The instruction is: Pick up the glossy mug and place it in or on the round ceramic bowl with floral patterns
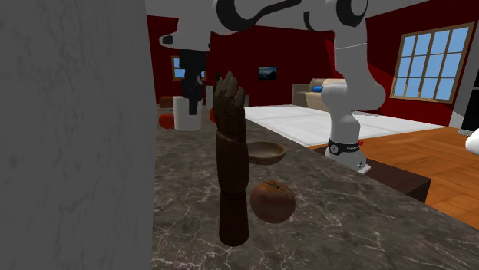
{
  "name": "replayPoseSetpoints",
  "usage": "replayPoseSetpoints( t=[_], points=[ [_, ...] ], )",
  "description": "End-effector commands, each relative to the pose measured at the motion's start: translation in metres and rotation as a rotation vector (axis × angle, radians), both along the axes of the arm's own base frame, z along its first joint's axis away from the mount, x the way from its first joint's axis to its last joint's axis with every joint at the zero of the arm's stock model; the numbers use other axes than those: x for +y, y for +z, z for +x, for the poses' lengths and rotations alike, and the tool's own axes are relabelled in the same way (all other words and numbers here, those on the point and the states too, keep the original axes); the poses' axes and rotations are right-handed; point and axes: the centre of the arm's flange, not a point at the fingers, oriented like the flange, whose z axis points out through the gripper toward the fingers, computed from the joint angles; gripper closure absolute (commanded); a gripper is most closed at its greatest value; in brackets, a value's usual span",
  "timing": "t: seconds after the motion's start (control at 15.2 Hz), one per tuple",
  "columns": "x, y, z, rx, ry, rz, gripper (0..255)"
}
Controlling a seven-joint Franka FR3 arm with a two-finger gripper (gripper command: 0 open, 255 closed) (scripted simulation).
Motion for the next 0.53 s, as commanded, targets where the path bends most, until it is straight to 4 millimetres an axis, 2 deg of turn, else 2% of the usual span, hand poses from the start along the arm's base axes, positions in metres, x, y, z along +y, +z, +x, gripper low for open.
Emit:
replayPoseSetpoints(
  t=[0.0,0.46],
  points=[
    [0.006,0.001,-0.023,0.0,0.0,0.0,255],
    [0.032,0.009,-0.112,0.0,0.0,0.0,255]
  ],
)
